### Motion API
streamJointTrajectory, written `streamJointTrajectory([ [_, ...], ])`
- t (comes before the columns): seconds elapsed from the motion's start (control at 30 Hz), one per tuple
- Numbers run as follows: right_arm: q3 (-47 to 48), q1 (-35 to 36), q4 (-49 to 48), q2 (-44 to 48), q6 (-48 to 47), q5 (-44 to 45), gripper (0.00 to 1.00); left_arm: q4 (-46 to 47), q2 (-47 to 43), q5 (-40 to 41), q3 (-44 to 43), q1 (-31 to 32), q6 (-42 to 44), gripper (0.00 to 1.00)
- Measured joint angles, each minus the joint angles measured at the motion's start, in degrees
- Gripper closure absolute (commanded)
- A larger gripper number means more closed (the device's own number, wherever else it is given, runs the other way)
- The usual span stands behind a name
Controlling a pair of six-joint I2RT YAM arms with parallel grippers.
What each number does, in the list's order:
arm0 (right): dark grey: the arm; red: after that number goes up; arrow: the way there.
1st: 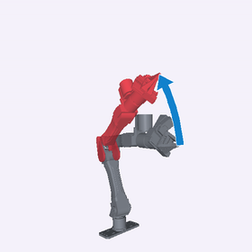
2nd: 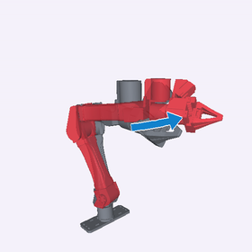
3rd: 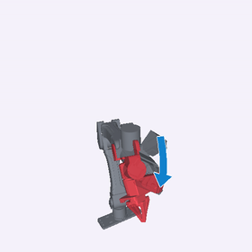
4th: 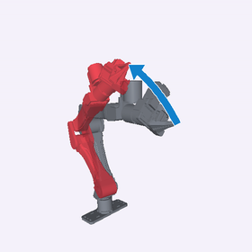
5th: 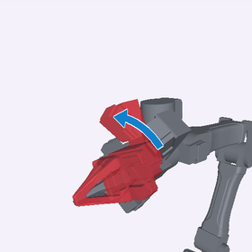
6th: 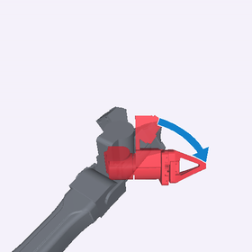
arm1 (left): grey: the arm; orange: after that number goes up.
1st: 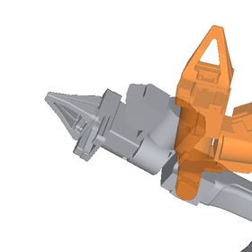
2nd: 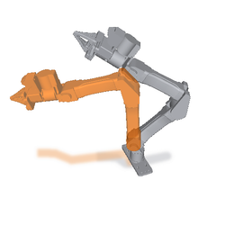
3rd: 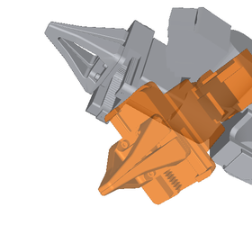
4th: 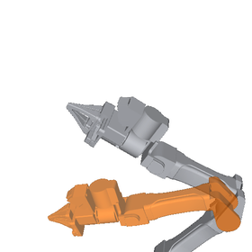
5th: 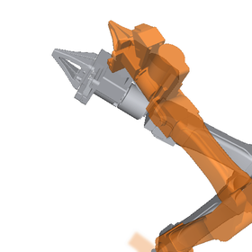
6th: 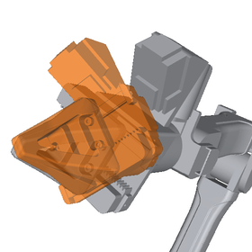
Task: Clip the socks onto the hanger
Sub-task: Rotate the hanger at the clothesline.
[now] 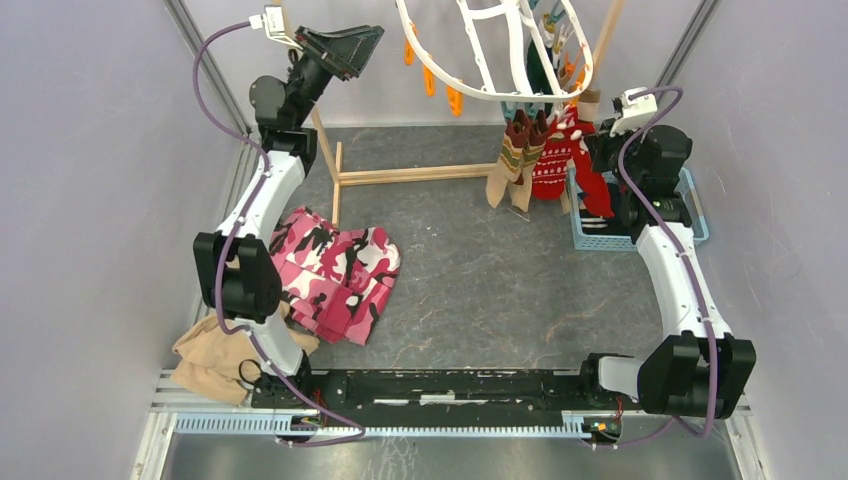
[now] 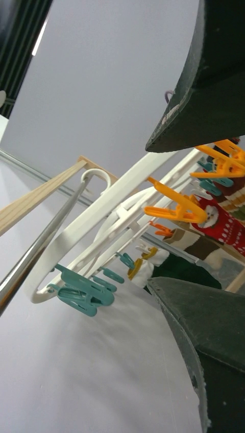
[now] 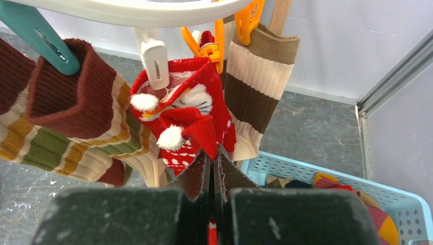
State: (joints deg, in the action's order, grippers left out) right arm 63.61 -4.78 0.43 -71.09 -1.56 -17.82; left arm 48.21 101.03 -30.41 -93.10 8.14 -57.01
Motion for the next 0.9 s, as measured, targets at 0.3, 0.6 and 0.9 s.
streamJointTrajectory([
  [0.3, 0.63, 0.0, 0.5, -0.7, 0.57, -0.63, 1.0, -5.62, 3.8, 5.51, -7.54, 5.22, -2.75, 0.15],
  [0.6, 0.72, 0.0, 0.52, -0.72, 0.76, -1.36, 1.0, -10.23, 8.22, 8.81, -14.21, 7.08, -5.73, 0.52],
  [0.9, 0.79, 0.0, 0.5, -0.72, 0.85, -1.49, 1.0, -12.09, 8.22, 12.2, -14.34, 8.33, -9.57, 0.87],
])
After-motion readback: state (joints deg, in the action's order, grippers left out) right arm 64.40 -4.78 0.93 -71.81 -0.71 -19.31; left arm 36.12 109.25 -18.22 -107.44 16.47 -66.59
